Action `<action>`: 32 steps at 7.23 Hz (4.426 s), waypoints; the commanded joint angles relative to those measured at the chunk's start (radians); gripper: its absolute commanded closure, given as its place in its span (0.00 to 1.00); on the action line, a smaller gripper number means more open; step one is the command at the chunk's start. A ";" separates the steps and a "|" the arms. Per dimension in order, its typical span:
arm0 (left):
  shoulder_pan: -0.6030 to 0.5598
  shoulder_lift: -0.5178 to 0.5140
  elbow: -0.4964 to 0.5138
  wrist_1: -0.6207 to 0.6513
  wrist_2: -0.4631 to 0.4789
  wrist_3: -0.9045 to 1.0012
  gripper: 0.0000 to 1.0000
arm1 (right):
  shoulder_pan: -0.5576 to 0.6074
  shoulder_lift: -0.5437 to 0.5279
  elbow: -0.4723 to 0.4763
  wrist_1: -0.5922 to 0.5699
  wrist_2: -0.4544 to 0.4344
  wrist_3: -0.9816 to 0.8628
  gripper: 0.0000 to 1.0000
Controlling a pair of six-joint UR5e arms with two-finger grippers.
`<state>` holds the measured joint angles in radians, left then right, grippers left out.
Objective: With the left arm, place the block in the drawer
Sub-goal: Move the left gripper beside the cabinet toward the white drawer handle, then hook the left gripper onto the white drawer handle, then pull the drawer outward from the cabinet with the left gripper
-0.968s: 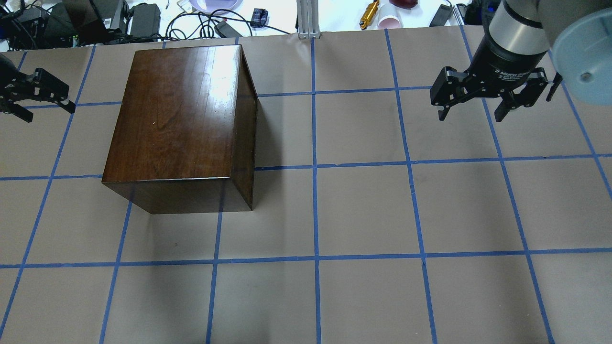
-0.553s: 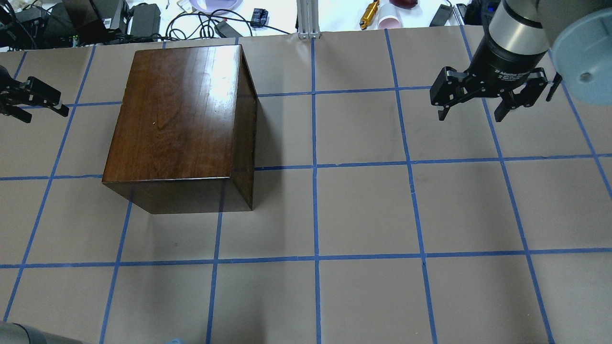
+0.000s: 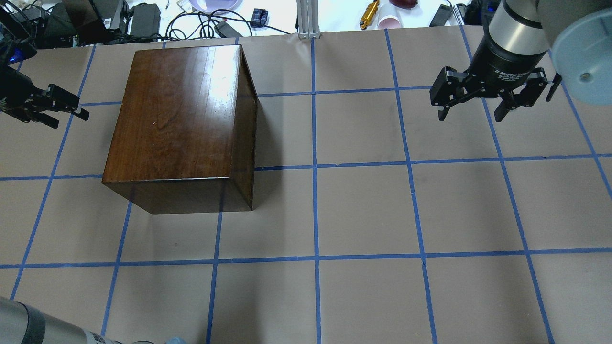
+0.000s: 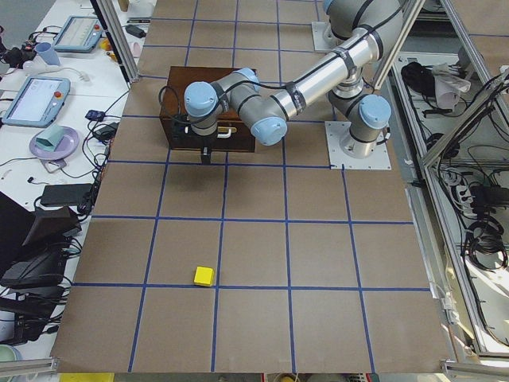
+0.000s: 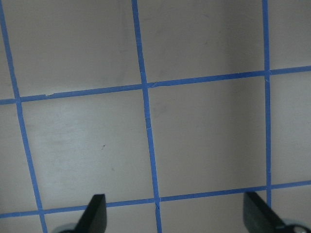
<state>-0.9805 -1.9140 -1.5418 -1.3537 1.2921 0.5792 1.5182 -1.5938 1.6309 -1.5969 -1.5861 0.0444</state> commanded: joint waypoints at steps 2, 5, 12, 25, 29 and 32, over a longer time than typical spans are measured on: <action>-0.007 -0.034 -0.011 -0.012 -0.068 0.025 0.00 | 0.000 0.000 0.000 0.000 0.000 0.000 0.00; -0.018 -0.062 -0.011 -0.015 -0.132 0.036 0.00 | 0.000 0.000 0.000 0.000 0.000 0.000 0.00; -0.032 -0.096 -0.012 -0.016 -0.134 0.116 0.00 | 0.000 0.000 0.000 0.000 0.000 0.000 0.00; -0.047 -0.111 0.006 0.002 -0.051 0.116 0.00 | 0.000 0.000 0.000 0.000 0.000 0.000 0.00; -0.046 -0.112 0.006 0.018 -0.030 0.152 0.00 | 0.000 0.000 0.000 0.000 0.000 0.000 0.00; -0.040 -0.114 0.031 0.013 -0.027 0.168 0.00 | 0.000 0.000 0.000 0.000 0.000 0.000 0.00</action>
<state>-1.0227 -2.0270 -1.5187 -1.3393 1.2638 0.7389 1.5186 -1.5938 1.6311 -1.5969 -1.5861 0.0445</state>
